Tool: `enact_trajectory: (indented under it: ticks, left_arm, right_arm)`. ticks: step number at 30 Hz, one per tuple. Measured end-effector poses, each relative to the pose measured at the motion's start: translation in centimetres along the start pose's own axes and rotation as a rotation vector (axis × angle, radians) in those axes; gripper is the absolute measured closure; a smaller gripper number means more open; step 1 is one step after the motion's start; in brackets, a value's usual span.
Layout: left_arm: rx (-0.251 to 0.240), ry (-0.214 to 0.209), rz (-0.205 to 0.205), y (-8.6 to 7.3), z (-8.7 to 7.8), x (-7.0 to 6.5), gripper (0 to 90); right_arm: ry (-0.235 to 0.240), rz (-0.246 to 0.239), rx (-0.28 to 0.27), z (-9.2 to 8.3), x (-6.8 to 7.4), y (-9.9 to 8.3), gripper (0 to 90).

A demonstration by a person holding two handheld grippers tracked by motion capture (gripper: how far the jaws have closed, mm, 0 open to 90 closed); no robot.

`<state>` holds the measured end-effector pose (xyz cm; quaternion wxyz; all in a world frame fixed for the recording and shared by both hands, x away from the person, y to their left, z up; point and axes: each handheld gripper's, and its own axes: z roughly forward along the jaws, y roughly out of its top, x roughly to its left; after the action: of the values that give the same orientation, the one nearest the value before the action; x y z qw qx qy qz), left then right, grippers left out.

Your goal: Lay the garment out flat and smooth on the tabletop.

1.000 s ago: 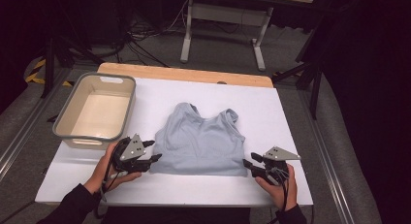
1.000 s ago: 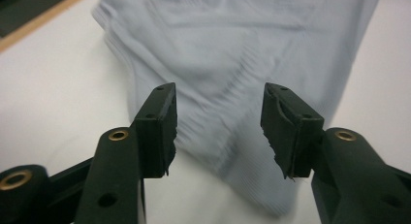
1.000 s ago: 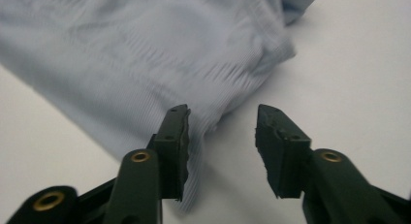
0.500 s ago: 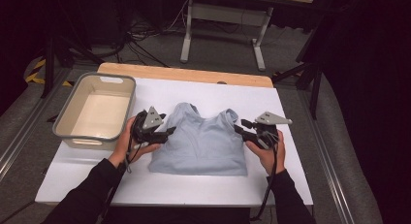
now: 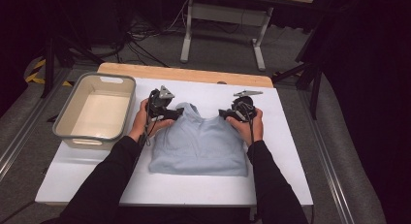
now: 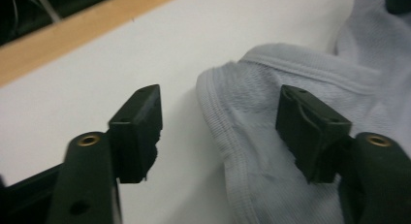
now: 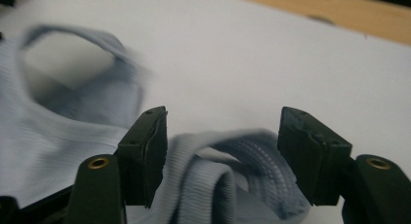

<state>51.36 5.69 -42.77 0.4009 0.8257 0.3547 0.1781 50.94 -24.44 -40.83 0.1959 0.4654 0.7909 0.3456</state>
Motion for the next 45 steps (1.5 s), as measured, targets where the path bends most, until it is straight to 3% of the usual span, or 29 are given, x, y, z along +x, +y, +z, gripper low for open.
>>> enact_trajectory:
  ticks: [2,4,6,9,11,16,19,22,27,32,37,41,45]
  left_arm:
    - [0.013,-0.017,-0.01,0.0,0.5,0.1,33.8]
    - [0.068,-0.036,0.003,-0.2,1.5,0.1,36.1]
    - [0.086,-0.065,0.0,-0.4,1.8,0.1,40.1]
    - [0.122,-0.107,-0.017,-0.8,2.3,0.2,46.0]
    - [0.157,-0.114,-0.007,-1.0,2.7,0.1,48.0]
    - [0.16,-0.146,0.002,-1.1,2.8,0.1,56.5]
    - [0.16,-0.138,0.029,-1.1,2.7,-0.1,77.4]
    - [0.125,-0.116,0.033,-1.0,2.2,-0.2,88.9]
    - [0.008,-0.048,0.017,-0.4,0.1,-0.1,89.4]
    - [-0.153,0.035,-0.01,0.2,-3.3,-0.4,89.7]
    - [-0.249,0.13,-0.001,0.1,-6.2,-0.8,89.7]
    - [-0.237,0.128,0.018,-0.5,-6.9,-1.3,89.7]
    - [-0.188,0.083,0.031,-1.6,-6.1,-1.8,89.7]
  right_arm:
    - [0.028,0.011,0.048,0.7,-0.3,-0.3,43.9]
    - [0.045,0.007,0.092,1.0,-0.5,-0.7,53.6]
    - [0.072,0.002,0.106,1.0,-0.7,-1.1,63.9]
    - [0.091,-0.037,0.101,0.8,-0.6,-1.6,71.7]
    - [0.1,-0.059,0.093,0.7,-0.5,-1.9,75.1]
    - [0.101,-0.131,0.053,0.5,0.0,-2.8,79.8]
    - [0.106,-0.13,0.005,-0.1,-0.1,-3.0,80.2]
    - [0.117,-0.126,-0.065,-0.9,-0.2,-2.6,80.3]
    - [0.101,-0.188,-0.168,-2.3,0.4,-1.7,80.4]
    - [0.118,-0.229,-0.262,-3.8,1.0,-1.1,80.3]
    - [0.131,-0.241,-0.331,-5.1,1.2,-0.8,80.1]
    - [0.13,-0.227,-0.31,-4.9,1.0,-1.1,79.3]
    - [0.126,-0.223,-0.226,-3.7,0.8,-2.1,78.1]
